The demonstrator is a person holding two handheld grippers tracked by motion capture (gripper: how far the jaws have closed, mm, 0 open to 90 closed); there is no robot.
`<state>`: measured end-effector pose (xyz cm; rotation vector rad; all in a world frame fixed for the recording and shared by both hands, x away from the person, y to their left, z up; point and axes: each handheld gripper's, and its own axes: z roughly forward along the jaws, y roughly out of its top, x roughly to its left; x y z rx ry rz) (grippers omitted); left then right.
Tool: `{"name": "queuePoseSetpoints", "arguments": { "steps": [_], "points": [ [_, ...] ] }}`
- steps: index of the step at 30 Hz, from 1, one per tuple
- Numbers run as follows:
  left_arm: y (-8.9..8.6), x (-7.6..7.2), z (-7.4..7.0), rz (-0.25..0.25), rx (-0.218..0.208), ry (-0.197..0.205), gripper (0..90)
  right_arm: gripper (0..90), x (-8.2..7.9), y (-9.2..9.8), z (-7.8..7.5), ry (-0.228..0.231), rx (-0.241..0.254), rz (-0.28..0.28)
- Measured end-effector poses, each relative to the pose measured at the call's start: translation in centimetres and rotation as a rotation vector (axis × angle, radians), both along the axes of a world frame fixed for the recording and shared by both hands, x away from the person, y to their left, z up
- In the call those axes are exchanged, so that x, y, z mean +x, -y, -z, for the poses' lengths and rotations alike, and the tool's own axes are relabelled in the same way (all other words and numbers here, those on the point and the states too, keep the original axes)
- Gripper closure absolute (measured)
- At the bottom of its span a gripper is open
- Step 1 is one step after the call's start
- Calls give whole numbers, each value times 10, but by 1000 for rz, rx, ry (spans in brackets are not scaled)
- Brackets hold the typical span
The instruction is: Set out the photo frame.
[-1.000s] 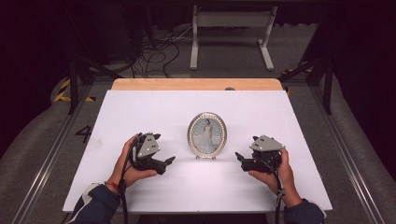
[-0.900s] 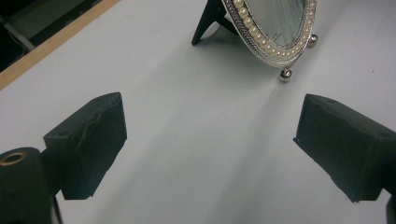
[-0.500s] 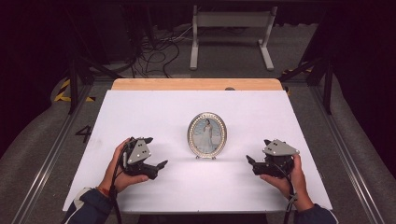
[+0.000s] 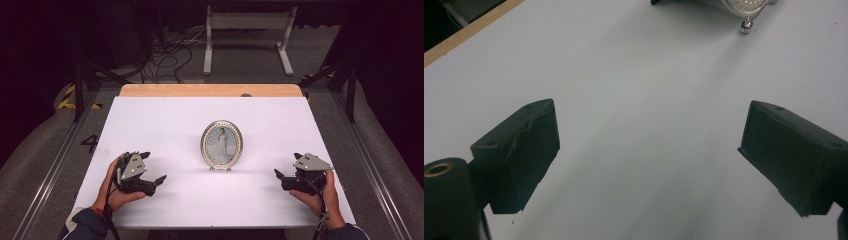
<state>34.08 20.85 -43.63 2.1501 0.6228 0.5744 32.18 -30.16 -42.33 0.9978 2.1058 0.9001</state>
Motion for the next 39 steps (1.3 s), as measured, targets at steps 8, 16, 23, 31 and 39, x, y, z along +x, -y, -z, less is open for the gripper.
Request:
{"name": "queuePoseSetpoints", "arguments": {
  "steps": [8, 16, 23, 31, 39],
  "points": [
    [-25, -6, 8, -44, -24, -24, 90, 154, -7, 16, 7, 2, 27, 23],
    [-42, -19, 16, -93, -39, -39, 89, 151, -14, 30, 16, 0, 67, 40],
    [-59, -28, 18, -137, -143, -43, 89, 142, -21, 42, 20, 4, 135, 65],
    [-49, -36, 18, -114, -107, -19, 86, 145, -24, 39, 18, 32, 132, 76],
    [-49, -35, 18, -114, -116, -24, 85, 145, -25, 33, 17, 42, 110, 71]
  ]
}}
